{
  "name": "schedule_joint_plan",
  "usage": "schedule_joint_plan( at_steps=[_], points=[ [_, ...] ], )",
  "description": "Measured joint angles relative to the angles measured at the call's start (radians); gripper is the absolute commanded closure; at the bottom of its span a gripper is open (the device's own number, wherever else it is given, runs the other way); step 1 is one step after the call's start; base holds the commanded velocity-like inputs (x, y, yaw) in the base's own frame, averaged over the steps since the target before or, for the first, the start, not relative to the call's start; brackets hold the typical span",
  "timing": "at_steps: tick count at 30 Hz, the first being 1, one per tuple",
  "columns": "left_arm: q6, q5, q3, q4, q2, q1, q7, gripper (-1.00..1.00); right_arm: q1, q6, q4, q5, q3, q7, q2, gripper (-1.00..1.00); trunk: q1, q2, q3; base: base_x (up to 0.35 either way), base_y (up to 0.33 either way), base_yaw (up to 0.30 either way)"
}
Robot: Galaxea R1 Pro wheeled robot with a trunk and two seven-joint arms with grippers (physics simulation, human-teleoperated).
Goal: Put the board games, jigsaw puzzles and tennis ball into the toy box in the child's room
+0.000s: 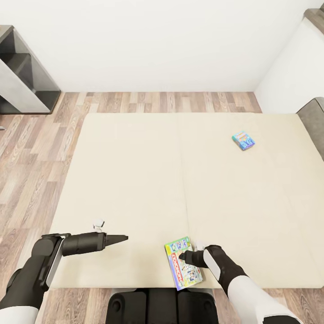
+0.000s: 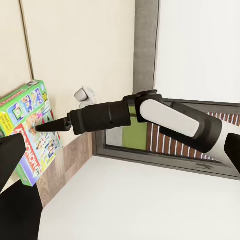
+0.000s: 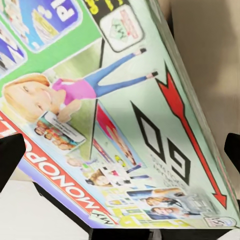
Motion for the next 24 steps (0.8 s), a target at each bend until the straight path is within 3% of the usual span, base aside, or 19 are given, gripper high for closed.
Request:
schedule_joint_plan(
  at_steps=[5, 9, 24],
  points=[
    [0.002, 0.002, 0.001, -0.004, 0.001, 0.0, -0.018, -1.0, 0.0, -0.001, 0.0, 0.0, 0.0, -0.001, 0.0, -1.0, 0.0, 0.0, -0.008, 0.0, 0.0, 0.0],
    [0.002, -0.001, 0.002, -0.006, 0.002, 0.0, -0.105, -1.0, 0.0, -0.001, 0.0, 0.0, 0.0, -0.001, 0.0, -1.0, 0.0, 0.0, -0.015, 0.0, 0.0, 0.0],
    [0.0, -0.002, 0.002, -0.006, 0.003, 0.0, -0.106, -1.0, 0.0, -0.002, 0.0, 0.0, 0.001, -0.001, -0.001, -1.0, 0.0, 0.0, -0.027, 0.0, 0.0, 0.0]
  ],
)
